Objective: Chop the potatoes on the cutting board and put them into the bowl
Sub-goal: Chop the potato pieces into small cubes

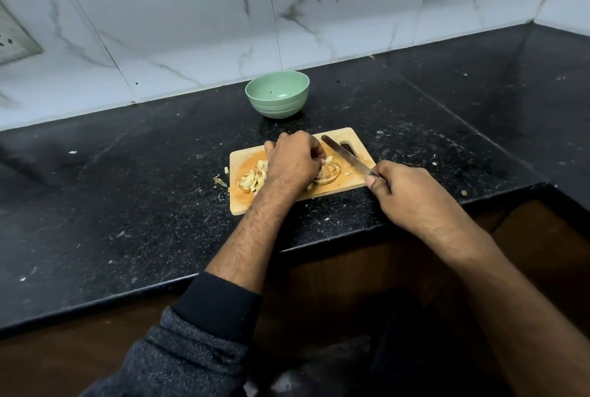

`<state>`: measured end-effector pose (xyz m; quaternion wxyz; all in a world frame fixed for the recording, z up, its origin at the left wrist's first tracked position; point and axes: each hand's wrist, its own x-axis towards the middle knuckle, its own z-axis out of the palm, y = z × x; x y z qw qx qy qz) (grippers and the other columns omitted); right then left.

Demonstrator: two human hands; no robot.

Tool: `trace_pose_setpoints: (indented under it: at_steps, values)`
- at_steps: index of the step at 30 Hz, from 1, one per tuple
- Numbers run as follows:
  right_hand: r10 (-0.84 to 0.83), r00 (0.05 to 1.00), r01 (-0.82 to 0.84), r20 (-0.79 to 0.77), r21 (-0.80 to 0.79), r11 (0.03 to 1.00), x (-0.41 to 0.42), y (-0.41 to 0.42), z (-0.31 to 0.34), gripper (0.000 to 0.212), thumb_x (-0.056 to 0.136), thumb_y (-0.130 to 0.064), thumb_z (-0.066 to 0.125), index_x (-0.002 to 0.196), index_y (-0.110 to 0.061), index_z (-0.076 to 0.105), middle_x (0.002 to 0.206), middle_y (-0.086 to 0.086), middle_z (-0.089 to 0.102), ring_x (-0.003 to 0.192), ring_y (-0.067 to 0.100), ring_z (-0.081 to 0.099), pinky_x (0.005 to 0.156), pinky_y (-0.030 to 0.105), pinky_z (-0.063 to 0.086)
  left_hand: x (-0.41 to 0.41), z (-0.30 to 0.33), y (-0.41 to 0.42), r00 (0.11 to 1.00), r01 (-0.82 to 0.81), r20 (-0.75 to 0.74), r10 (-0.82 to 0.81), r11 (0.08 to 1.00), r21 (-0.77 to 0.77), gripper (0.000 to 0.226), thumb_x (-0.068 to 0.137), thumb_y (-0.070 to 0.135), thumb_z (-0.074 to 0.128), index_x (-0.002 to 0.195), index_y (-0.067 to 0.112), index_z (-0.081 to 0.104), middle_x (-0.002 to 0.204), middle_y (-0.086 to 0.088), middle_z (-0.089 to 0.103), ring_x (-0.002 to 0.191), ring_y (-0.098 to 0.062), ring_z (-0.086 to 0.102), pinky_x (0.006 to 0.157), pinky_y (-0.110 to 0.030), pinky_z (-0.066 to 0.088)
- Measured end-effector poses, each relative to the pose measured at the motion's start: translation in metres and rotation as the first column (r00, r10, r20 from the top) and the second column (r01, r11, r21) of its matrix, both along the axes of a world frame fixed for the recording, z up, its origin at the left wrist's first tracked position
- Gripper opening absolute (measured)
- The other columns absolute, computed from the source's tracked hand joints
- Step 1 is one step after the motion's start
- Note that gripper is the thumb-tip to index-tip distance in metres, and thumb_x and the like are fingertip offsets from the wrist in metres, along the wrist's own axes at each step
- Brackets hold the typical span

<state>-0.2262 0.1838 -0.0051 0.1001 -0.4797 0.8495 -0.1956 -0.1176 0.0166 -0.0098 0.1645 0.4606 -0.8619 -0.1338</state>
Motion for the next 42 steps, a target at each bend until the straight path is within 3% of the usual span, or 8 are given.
trace_pose_setpoints:
  at_steps: [8,12,17,20,27,31,36,42]
  values:
    - [-0.017,0.984,0.038,-0.179,0.114,0.993,0.005,0.009,0.022,0.025,0.105,-0.039,0.042,0.116,-0.027,0.061,0.074,-0.008,0.042,0.076,0.021,0.049,0.068,0.033,0.039,-0.013,-0.001,-0.001,0.998,-0.029,-0.050,0.028,0.999,-0.022,0.003,0.089,0.031,0.074,0.090,0.029,0.074,0.096,0.011,0.071,0.105,-0.016,0.058,0.103,-0.042,0.028]
    - [0.002,0.979,0.030,-0.202,0.156,0.987,0.006,0.008,0.029,0.027,0.105,-0.039,0.042,0.119,-0.027,0.062,0.082,-0.003,0.048,0.079,0.022,0.050,0.069,0.034,0.042,-0.014,-0.003,-0.005,0.997,-0.019,-0.070,0.017,0.999,-0.025,0.004,0.087,0.032,0.076,0.087,0.028,0.075,0.095,0.011,0.072,0.102,-0.014,0.058,0.101,-0.043,0.029]
    - [0.004,0.985,0.031,-0.171,0.199,0.979,0.012,-0.006,0.031,0.024,0.102,-0.027,0.051,0.121,-0.026,0.065,0.083,0.000,0.051,0.082,0.023,0.055,0.075,0.036,0.051,-0.015,-0.006,-0.004,0.997,-0.047,-0.066,0.043,0.997,-0.065,0.004,0.088,0.031,0.074,0.086,0.028,0.075,0.094,0.012,0.071,0.101,-0.015,0.057,0.100,-0.042,0.030]
    - [-0.017,0.990,0.050,-0.137,0.239,0.970,0.010,-0.004,0.037,0.020,0.100,-0.030,0.057,0.116,-0.024,0.068,0.085,0.001,0.060,0.080,0.021,0.061,0.082,0.040,0.057,-0.014,-0.008,-0.004,0.996,-0.043,-0.082,0.038,0.997,-0.064,0.003,0.088,0.031,0.073,0.087,0.028,0.075,0.092,0.012,0.071,0.100,-0.014,0.058,0.100,-0.042,0.029]
    - [-0.020,0.983,0.061,-0.181,0.220,0.974,0.008,0.018,0.045,0.026,0.103,-0.045,0.048,0.114,-0.029,0.066,0.084,-0.003,0.056,0.081,0.022,0.058,0.077,0.038,0.054,-0.002,-0.010,-0.002,0.990,-0.041,-0.138,0.030,0.996,-0.076,0.013,0.086,0.041,0.076,0.091,0.029,0.076,0.090,0.011,0.072,0.103,-0.014,0.055,0.094,-0.040,0.027]
    - [-0.006,0.984,0.039,-0.180,0.179,0.983,0.016,0.007,0.047,0.029,0.104,-0.045,0.045,0.121,-0.032,0.064,0.088,-0.001,0.054,0.082,0.022,0.054,0.071,0.036,0.047,0.009,-0.009,-0.002,0.995,-0.047,-0.087,0.040,0.996,-0.079,0.008,0.086,0.037,0.077,0.090,0.030,0.076,0.096,0.011,0.072,0.109,-0.016,0.053,0.097,-0.041,0.027]
    - [0.028,0.988,0.009,-0.152,0.233,0.972,0.025,-0.008,0.051,0.031,0.104,-0.043,0.047,0.128,-0.032,0.064,0.099,0.003,0.059,0.089,0.025,0.058,0.083,0.041,0.052,0.007,-0.008,0.002,0.997,-0.059,-0.061,0.052,0.992,-0.113,0.005,0.088,0.032,0.071,0.088,0.028,0.075,0.093,0.010,0.071,0.105,-0.017,0.055,0.096,-0.041,0.029]
    - [0.046,0.985,0.012,-0.165,0.331,0.943,0.020,-0.017,0.066,0.030,0.101,-0.036,0.056,0.126,-0.024,0.066,0.097,0.005,0.058,0.089,0.026,0.059,0.092,0.040,0.055,0.002,-0.012,0.002,0.986,-0.105,-0.134,0.096,0.992,-0.065,0.008,0.082,0.027,0.065,0.080,0.028,0.073,0.076,0.010,0.069,0.092,-0.014,0.060,0.097,-0.041,0.031]
